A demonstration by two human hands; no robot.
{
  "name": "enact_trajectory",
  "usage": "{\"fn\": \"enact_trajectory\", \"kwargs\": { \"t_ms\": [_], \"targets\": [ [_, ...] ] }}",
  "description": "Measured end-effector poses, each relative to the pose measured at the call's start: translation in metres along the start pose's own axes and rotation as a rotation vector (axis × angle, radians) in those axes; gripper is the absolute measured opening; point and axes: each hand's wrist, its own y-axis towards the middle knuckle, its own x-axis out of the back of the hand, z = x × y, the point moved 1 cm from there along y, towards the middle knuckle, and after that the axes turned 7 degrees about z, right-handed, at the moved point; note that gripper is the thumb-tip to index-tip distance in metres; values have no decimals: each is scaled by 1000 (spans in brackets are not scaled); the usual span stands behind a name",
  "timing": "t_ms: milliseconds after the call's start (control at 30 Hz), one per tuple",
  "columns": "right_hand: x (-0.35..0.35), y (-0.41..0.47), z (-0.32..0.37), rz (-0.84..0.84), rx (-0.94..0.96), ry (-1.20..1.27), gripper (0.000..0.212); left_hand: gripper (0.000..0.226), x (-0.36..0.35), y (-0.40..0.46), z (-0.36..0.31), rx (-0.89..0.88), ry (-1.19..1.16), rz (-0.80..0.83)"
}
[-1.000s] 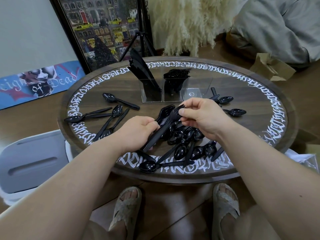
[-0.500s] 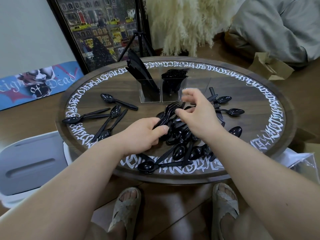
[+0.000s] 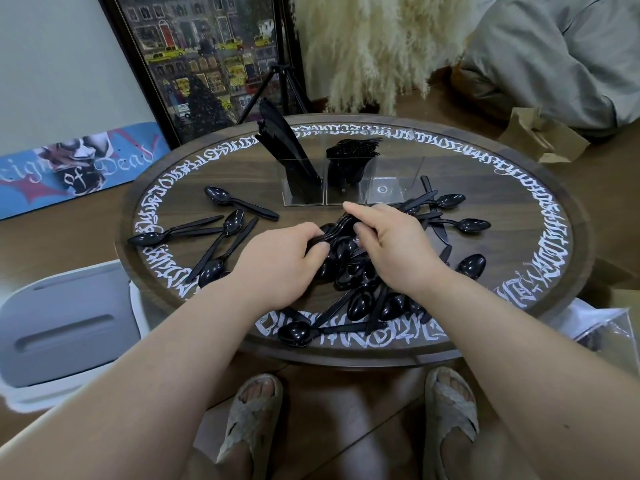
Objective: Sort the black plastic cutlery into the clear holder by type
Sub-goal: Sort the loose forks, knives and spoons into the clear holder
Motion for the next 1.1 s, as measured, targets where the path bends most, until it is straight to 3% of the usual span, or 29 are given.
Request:
{"fn": "enact_trajectory", "kwargs": {
  "t_ms": [133, 300, 533, 667, 833, 933, 1100],
  "targets": [
    [4, 0, 3, -14, 34, -18, 37, 34, 2, -1, 2, -59, 30, -43],
    [6, -4, 6, -92, 27, 3, 29, 37, -2, 2, 6, -45, 88, 121],
    [25, -12, 18, -132, -193, 698, 23, 36, 4, 2, -5, -119, -50, 65],
    [33, -21, 31, -222, -188, 879, 25, 41, 3, 2, -12, -118, -10, -133],
    [78, -15, 32, -518, -80, 472, 26, 49, 24, 15, -13, -68, -11, -341],
    [93, 6, 30, -631, 35, 199, 27, 51, 34, 29, -10, -54, 37, -298],
    [91, 64, 34, -600, 269, -230, 26, 52, 44, 64, -12, -122, 122, -200]
  ]
}}
